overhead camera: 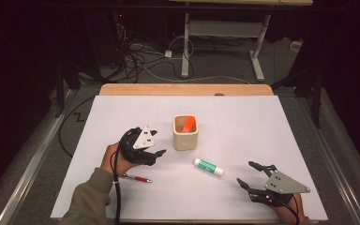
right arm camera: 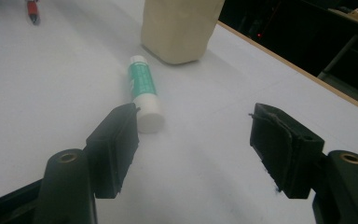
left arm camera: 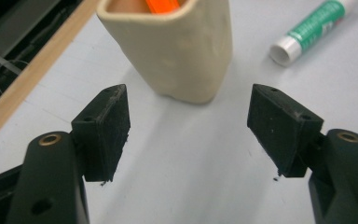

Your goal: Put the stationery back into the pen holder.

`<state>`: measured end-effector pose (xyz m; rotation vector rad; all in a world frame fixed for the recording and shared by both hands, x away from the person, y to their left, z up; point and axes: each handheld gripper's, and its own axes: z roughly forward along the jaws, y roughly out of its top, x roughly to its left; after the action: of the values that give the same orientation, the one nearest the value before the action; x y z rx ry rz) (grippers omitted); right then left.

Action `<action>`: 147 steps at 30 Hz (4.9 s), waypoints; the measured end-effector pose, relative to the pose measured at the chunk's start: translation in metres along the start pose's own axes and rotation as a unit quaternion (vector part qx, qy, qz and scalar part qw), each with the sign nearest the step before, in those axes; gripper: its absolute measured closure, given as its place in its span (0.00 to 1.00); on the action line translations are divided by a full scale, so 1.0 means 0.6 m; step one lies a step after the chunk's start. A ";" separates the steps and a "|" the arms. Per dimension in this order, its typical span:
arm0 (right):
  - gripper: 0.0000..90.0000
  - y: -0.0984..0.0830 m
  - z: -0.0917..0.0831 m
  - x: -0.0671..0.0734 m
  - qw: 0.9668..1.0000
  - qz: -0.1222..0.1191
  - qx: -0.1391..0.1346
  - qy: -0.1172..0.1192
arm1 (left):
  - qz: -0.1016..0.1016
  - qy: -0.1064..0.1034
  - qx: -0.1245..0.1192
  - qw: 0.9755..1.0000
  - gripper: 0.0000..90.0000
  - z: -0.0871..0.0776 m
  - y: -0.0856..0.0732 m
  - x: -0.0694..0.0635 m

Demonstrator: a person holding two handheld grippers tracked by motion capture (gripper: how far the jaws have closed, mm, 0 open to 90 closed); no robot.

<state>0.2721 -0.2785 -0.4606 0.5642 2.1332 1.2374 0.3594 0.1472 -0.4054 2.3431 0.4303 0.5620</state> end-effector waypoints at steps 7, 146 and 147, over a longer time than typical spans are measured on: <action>0.37 0.000 0.001 0.001 1.000 -0.001 0.003 0.002 | 0.012 -0.019 0.040 0.999 0.33 -0.016 -0.022 -0.005; 0.37 -0.002 0.000 -0.005 1.000 0.021 -0.001 -0.001 | -0.170 0.072 -0.284 0.941 0.86 -0.042 -0.049 0.000; 0.37 -0.002 0.000 -0.005 1.000 0.020 0.000 0.000 | -0.171 0.069 -0.290 0.939 0.86 -0.039 -0.044 0.001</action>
<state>0.2742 -0.2806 -0.4610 0.6098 2.1311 1.2586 0.3440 0.1791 -0.4075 1.6264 0.6247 0.5893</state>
